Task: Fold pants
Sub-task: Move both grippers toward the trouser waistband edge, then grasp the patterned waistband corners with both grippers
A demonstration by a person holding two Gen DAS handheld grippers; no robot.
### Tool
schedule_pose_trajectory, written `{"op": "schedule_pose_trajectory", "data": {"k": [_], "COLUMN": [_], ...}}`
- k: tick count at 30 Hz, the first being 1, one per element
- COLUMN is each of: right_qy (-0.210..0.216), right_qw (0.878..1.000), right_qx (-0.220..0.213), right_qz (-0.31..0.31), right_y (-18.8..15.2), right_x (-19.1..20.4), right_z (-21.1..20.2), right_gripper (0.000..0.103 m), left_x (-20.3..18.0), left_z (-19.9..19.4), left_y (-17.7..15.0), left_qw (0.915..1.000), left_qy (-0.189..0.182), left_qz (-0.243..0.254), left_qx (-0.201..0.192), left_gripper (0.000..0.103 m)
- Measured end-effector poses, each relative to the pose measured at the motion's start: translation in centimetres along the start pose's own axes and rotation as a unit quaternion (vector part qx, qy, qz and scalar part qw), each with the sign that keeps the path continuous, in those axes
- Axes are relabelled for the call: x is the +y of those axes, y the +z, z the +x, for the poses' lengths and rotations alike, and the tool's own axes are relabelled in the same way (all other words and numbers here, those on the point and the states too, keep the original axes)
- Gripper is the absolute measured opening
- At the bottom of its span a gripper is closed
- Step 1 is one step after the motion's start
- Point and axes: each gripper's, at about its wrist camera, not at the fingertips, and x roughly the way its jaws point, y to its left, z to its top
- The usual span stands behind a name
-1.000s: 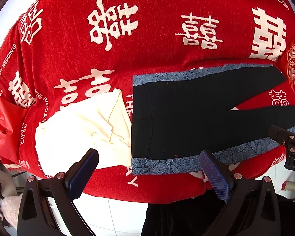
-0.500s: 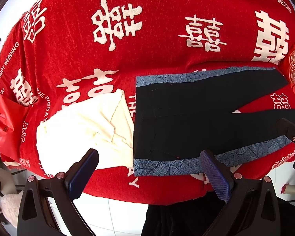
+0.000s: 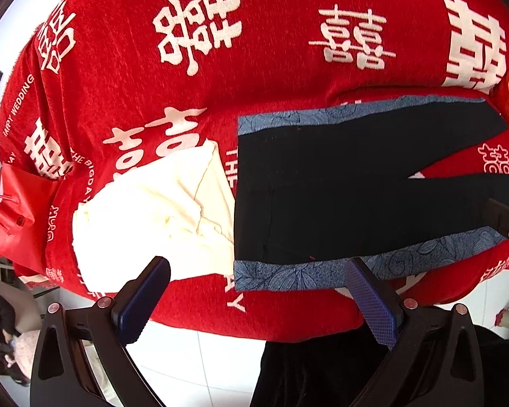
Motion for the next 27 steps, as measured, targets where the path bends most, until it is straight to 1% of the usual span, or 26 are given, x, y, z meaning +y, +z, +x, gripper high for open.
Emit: {"op": "schedule_pose_trajectory", "data": {"k": [4,8,10,12,15,17,20,21,24,25,27], "right_qy": [0.014,0.02,0.025,0.033,0.05,0.055,0.079,0.093,0.12,0.132,0.171], "right_qw": [1.0,0.999,0.999,0.998,0.996,0.994,0.992,0.99,0.985,0.982,0.971], "right_qx": [0.015,0.025,0.034,0.047,0.071,0.087,0.103,0.108,0.115,0.12,0.126], "right_qz": [-0.007,-0.025,-0.034,-0.037,-0.03,-0.025,-0.002,0.011,0.045,0.066,0.114], "right_y": [0.0,-0.2,-0.5,-0.9,-1.9,-2.7,-3.8,-4.2,-5.3,-5.8,-7.0], "right_x": [-1.1,-2.4,-3.2,-3.9,-5.1,-5.5,-6.0,-6.1,-6.4,-6.5,-6.9], "right_z": [0.7,1.0,1.4,2.1,3.6,4.5,5.4,5.8,7.1,7.8,9.5], "right_gripper": [0.103,0.103,0.103,0.103,0.103,0.103,0.103,0.103,0.103,0.103,0.103], "left_x": [-1.2,-2.2,-2.9,-3.4,-4.1,-4.2,-3.5,-3.1,-1.6,-1.2,-0.6], "left_z": [0.1,-0.2,0.0,0.5,1.5,1.8,2.4,2.8,5.1,6.2,8.4], "left_y": [0.0,-0.2,-0.7,-1.4,-2.6,-3.2,-3.7,-3.9,-4.1,-4.3,-4.7], "left_qw": [0.9996,0.9987,0.9974,0.9951,0.9886,0.9844,0.9803,0.9792,0.9754,0.9738,0.9713], "left_qy": [0.011,0.001,0.001,-0.005,-0.017,-0.029,-0.049,-0.056,-0.082,-0.09,-0.106], "left_qz": [-0.002,-0.033,-0.051,-0.071,-0.104,-0.122,-0.143,-0.149,-0.162,-0.164,-0.166], "left_qx": [0.025,0.038,0.051,0.068,0.107,0.124,0.127,0.127,0.126,0.13,0.133], "left_gripper": [0.103,0.103,0.103,0.103,0.103,0.103,0.103,0.103,0.103,0.103,0.103]}}
